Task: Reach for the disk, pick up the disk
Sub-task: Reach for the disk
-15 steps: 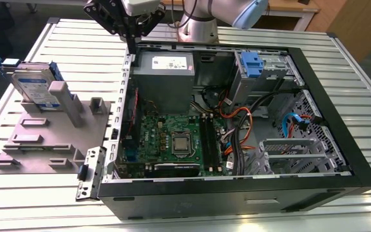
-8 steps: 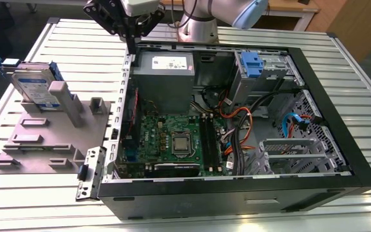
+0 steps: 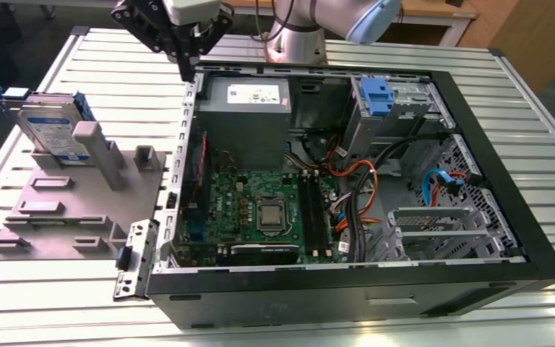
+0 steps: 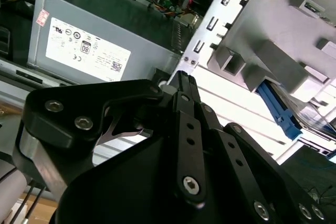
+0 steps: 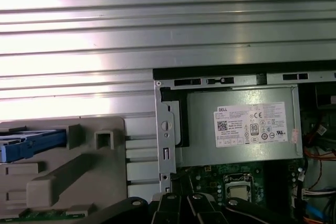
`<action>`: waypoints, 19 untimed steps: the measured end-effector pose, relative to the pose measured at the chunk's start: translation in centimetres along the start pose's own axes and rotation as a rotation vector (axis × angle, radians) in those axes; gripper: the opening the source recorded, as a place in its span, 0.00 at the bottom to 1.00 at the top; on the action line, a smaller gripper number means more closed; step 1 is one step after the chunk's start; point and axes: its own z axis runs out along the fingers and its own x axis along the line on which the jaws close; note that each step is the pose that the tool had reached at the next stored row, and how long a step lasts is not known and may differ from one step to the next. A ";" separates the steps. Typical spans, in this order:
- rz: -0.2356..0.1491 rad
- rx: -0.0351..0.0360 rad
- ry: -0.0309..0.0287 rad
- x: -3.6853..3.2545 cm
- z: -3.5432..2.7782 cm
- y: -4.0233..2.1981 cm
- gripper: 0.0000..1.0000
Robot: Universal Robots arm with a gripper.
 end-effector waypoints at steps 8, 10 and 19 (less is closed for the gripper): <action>-0.001 -0.0012 -0.0141 3.23 0.19 -0.24 0.11; -0.001 -0.0014 -0.0168 4.13 0.31 -0.29 0.11; 0.000 -0.0019 -0.0232 8.09 0.71 -0.52 0.11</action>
